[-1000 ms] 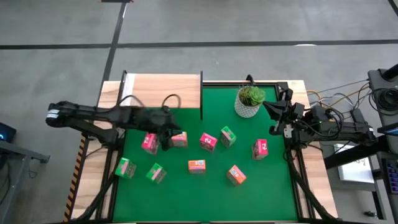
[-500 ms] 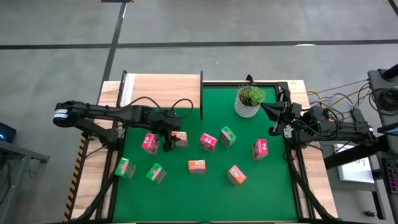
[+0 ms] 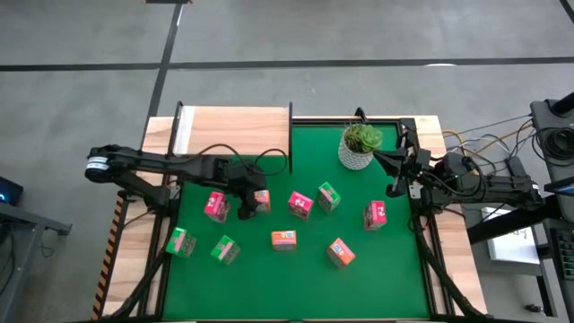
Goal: Stack cereal on shelf
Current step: Put the top left orange cereal box on the shelf
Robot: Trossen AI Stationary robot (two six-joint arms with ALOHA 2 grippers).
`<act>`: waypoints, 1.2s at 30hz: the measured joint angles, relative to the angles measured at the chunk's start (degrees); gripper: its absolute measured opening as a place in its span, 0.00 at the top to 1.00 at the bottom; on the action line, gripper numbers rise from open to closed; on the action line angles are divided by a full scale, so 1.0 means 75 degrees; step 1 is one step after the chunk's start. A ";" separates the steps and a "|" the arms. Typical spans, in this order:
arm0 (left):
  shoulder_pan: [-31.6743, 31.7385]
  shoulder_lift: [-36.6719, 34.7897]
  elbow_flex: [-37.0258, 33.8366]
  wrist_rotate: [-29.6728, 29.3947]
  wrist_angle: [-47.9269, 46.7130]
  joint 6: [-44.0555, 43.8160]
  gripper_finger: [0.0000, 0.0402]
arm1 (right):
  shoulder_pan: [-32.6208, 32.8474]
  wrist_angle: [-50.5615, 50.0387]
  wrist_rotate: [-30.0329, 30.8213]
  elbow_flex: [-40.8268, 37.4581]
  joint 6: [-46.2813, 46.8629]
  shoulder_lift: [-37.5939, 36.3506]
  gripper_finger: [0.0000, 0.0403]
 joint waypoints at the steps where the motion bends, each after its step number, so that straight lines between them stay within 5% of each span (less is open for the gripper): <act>1: 0.0000 0.0007 0.0000 0.0000 -0.0026 0.0001 0.36 | 0.0000 -0.0001 0.0000 0.0003 -0.0008 0.0000 0.98; 15: 0.0000 0.0096 -0.0015 -0.0280 -0.0059 0.0122 0.36 | 0.0002 0.0001 0.0000 0.0003 -0.0146 0.0000 0.98; 36: 0.0000 0.0395 -0.0020 0.0081 -0.0077 0.0148 0.55 | 0.0002 0.0001 0.0000 0.0006 -0.0225 0.0000 0.98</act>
